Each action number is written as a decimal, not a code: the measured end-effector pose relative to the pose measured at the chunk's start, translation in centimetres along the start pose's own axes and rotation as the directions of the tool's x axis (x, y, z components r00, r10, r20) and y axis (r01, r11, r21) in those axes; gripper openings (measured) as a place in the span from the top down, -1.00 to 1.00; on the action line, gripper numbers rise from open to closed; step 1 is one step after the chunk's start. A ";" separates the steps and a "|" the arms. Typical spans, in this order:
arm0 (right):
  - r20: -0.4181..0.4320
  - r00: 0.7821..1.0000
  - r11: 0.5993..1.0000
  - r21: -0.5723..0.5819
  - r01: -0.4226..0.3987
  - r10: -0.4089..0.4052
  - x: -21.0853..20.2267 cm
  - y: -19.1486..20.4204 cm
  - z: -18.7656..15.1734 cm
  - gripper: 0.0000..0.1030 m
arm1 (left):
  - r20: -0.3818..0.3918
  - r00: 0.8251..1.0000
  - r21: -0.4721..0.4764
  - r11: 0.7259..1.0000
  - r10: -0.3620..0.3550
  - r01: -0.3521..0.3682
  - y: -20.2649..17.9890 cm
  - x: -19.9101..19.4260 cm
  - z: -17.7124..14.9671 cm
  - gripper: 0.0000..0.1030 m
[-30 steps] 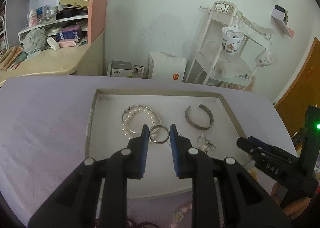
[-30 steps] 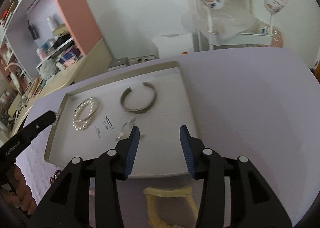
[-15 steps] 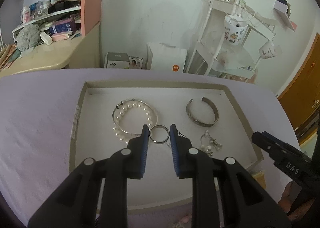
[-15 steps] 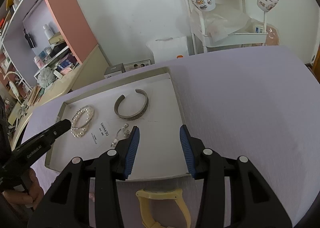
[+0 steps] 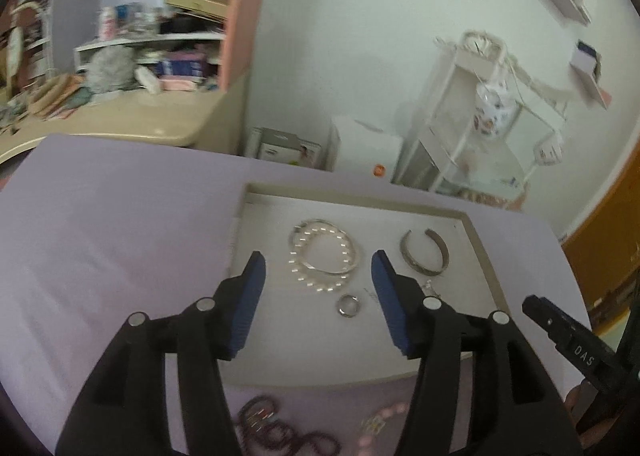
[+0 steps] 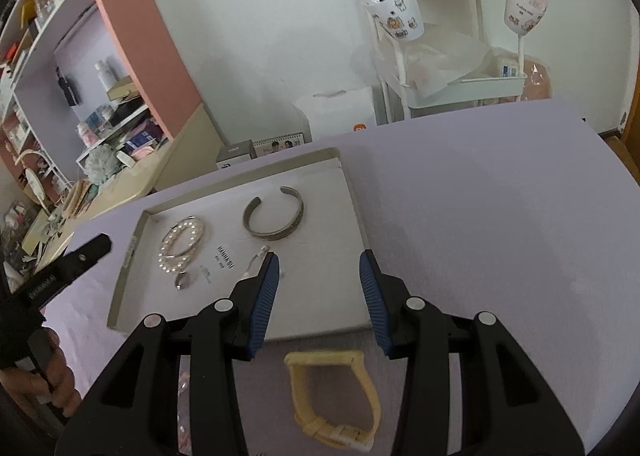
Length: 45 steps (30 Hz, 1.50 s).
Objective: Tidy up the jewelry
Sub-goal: 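Lower the silver ring into the tray and open the left tool, then grasp the second pearl drop earring with the right tool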
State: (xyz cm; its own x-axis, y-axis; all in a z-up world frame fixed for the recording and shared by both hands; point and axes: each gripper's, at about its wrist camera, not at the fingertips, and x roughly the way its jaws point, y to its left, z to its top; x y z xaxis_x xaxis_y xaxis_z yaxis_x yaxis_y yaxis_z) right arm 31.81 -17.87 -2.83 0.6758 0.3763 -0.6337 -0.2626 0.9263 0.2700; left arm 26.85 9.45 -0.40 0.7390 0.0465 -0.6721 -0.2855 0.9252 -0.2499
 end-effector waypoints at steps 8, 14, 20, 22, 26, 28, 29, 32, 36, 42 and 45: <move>0.035 0.999 0.999 -0.028 -0.017 0.018 -3.3 0.7 -1.6 0.15 | 0.057 0.998 -0.047 0.999 0.018 -0.015 1.5 -5.0 -1.8 -0.12; 0.056 0.998 0.999 -0.033 -0.021 0.023 -5.4 0.6 -3.1 0.15 | 0.087 0.996 -0.055 0.998 0.015 -0.010 1.7 -8.0 -3.4 -0.15; 0.060 0.998 0.999 -0.043 -0.031 0.033 -6.8 0.9 -5.1 0.15 | 0.103 0.995 -0.051 0.999 0.015 -0.009 1.7 -10.1 -5.2 -0.20; 0.057 0.998 0.998 -0.051 -0.034 0.037 -7.1 1.0 -5.8 0.15 | 0.107 0.994 -0.054 0.998 0.017 -0.011 1.8 -10.9 -5.8 -0.22; 0.047 0.998 0.996 -0.073 -0.042 0.045 -7.5 1.4 -7.4 0.15 | 0.114 0.993 -0.061 0.998 0.026 -0.019 2.2 -12.3 -7.3 -0.28; 0.035 0.998 0.995 -0.087 -0.046 0.049 -7.5 1.6 -8.4 0.15 | 0.115 0.993 -0.067 0.998 0.028 -0.020 2.4 -12.9 -8.0 -0.32; 0.025 0.998 0.994 -0.094 -0.048 0.051 -7.4 1.7 -8.9 0.15 | 0.115 0.993 -0.069 0.997 0.029 -0.021 2.4 -13.1 -8.3 -0.33; -0.012 0.999 0.992 -0.111 -0.052 0.051 -6.8 1.9 -10.5 0.15 | 0.115 0.993 -0.074 0.997 0.033 -0.024 2.7 -14.0 -9.6 -0.34; -0.076 0.995 0.990 -0.121 -0.073 0.064 -5.8 2.6 -12.4 0.15 | 0.110 0.993 -0.083 0.996 0.045 -0.036 3.2 -15.2 -11.2 -0.35; -0.132 0.989 0.986 -0.142 -0.087 0.069 -4.1 4.0 -13.8 0.26 | 0.117 0.990 -0.096 0.993 0.081 -0.070 4.6 -16.9 -12.2 -0.37; -0.145 0.988 0.986 -0.145 -0.080 0.059 -3.3 4.3 -13.9 0.34 | 0.133 0.986 -0.107 0.990 0.103 -0.089 5.6 -18.0 -12.0 -0.37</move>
State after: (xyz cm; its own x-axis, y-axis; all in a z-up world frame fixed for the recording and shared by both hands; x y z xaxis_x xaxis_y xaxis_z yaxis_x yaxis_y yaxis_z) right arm 18.84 -14.88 -9.61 0.5525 0.4285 -0.7149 -0.4126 0.8859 0.2122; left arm 4.68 9.26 1.96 0.7805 0.1911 -0.5952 -0.4139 0.8716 -0.2628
